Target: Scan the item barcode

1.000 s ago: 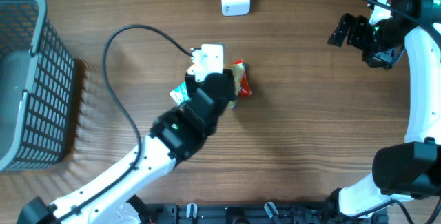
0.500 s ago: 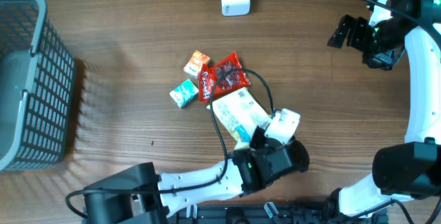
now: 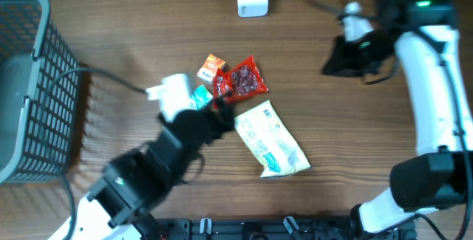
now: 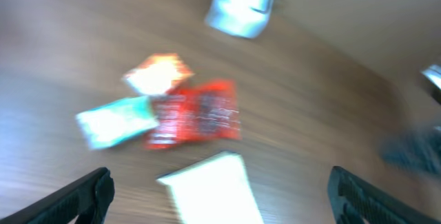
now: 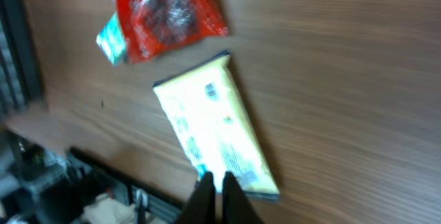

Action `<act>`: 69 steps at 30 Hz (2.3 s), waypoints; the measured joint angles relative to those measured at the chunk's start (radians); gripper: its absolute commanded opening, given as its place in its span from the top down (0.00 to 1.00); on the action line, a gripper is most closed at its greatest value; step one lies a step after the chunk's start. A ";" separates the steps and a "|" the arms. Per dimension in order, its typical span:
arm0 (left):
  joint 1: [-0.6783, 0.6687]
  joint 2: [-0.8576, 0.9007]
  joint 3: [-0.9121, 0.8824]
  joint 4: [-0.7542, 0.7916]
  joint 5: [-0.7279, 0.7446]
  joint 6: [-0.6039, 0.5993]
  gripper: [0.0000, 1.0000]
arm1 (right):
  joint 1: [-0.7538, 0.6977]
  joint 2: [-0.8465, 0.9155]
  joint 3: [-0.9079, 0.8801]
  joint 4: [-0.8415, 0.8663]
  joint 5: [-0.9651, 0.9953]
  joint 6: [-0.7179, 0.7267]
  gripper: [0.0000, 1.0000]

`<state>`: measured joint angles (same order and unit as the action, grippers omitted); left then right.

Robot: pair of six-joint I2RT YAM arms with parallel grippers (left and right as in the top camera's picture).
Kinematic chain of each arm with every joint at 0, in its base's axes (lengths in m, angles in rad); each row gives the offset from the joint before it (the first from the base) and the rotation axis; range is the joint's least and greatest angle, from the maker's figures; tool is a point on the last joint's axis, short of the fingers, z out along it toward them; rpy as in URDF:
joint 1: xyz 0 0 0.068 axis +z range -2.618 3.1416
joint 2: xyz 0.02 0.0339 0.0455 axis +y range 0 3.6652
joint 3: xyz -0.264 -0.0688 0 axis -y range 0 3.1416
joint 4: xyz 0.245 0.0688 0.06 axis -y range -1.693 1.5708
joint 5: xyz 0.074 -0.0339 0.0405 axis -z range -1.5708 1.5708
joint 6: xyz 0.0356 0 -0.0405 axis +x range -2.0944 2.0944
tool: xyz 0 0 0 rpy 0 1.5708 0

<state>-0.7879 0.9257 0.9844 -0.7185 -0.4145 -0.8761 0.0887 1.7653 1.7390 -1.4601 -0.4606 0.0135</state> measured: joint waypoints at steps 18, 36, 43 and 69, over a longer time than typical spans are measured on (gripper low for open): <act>0.392 0.389 -0.013 -0.207 0.098 -0.140 0.00 | 0.441 0.004 -0.795 0.517 0.018 0.402 0.96; 0.555 0.389 -0.014 -0.202 0.338 -0.090 0.00 | 0.399 0.006 -0.932 0.600 -0.204 0.277 0.96; 0.555 0.389 -0.014 -0.205 0.354 -0.087 0.00 | 0.350 0.015 -0.632 0.427 0.027 0.413 0.96; 0.179 0.893 -0.029 0.296 0.883 -0.101 0.96 | 0.111 0.015 -0.558 0.314 -0.094 0.136 0.96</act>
<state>-0.6086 1.8187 0.9558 -0.4229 0.4683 -0.9768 0.1993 1.7805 1.1812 -1.1458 -0.5545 0.1493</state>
